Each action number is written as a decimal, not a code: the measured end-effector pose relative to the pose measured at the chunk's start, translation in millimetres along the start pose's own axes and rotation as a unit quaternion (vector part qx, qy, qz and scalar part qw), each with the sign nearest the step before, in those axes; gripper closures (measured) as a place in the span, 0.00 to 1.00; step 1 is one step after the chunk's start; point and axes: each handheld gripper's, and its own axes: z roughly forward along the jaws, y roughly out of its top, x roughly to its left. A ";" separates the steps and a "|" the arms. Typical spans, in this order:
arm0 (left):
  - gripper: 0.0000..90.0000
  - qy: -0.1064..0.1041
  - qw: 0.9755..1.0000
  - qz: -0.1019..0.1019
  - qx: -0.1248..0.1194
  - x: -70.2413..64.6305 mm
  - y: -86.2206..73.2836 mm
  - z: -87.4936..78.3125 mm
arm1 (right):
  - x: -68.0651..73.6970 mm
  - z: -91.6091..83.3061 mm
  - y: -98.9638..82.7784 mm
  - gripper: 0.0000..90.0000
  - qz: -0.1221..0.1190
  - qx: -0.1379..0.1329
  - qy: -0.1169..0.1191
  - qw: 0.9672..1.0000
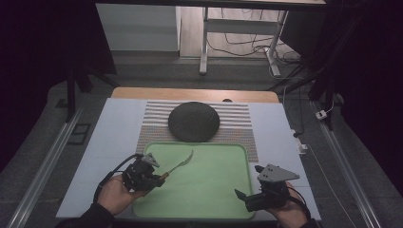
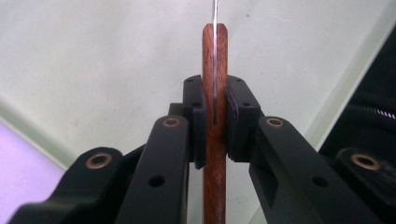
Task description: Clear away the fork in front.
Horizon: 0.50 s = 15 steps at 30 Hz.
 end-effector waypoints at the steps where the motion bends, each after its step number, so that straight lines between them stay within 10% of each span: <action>1: 0.89 0.003 1.000 -0.011 0.001 0.3 -0.7 1.0 | 0.5 -2.8 -2.1 0.00 0.002 0.000 -0.007 1.000; 15: 0.89 0.033 0.988 -0.143 0.048 11.1 -12.5 25.1 | 10.6 -5.8 -11.3 0.00 -0.035 0.028 -0.017 0.999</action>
